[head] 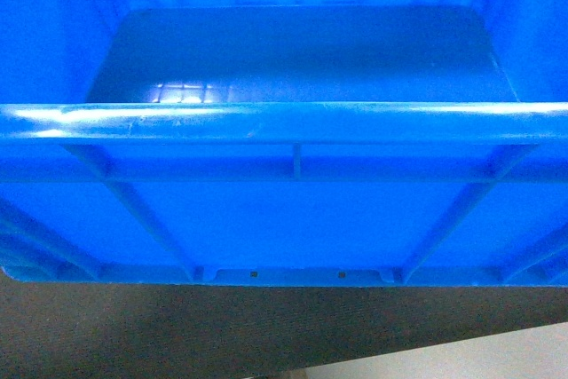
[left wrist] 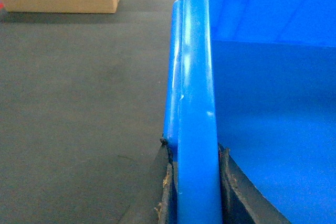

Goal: Place box next to blue box on left shelf

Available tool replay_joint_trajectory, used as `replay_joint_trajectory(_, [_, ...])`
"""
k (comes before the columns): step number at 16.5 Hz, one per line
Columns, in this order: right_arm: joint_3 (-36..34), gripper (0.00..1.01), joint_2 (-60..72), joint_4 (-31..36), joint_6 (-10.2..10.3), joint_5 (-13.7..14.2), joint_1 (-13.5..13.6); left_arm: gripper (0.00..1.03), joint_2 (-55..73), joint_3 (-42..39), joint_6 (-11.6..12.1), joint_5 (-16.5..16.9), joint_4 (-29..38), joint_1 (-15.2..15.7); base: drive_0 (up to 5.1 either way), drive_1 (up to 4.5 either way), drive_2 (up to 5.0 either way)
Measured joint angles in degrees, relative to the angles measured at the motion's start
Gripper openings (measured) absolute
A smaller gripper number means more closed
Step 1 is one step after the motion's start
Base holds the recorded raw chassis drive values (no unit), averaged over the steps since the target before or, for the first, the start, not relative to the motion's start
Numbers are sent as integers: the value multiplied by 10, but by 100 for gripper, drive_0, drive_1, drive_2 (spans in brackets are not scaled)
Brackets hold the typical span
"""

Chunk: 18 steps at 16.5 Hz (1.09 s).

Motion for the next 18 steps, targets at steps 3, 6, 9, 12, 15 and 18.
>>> replay_joint_trajectory(3, [0,9,0,1,0,0,0,13,0,0,0,0,0,0,-141,-141,-141])
replay_joint_trajectory(6, [0,9,0,1,0,0,0,13,0,0,0,0,0,0,-147,-147,-147])
replay_joint_trajectory(9, [0,9,0,0,0,0,0,13,0,0,0,0,0,0,-147,-147,-147])
replay_joint_trajectory(12, [0,9,0,1,0,0,0,13,0,0,0,0,0,0,-140,-140,-140])
replay_joint_trajectory(15, [0,9,0,2,0,0,0,13,0,0,0,0,1,0,-141,-141,-141])
replay_joint_trajectory(18, [0,9,0,1,0,0,0,13,0,0,0,0,0,0,-150,-150,-150])
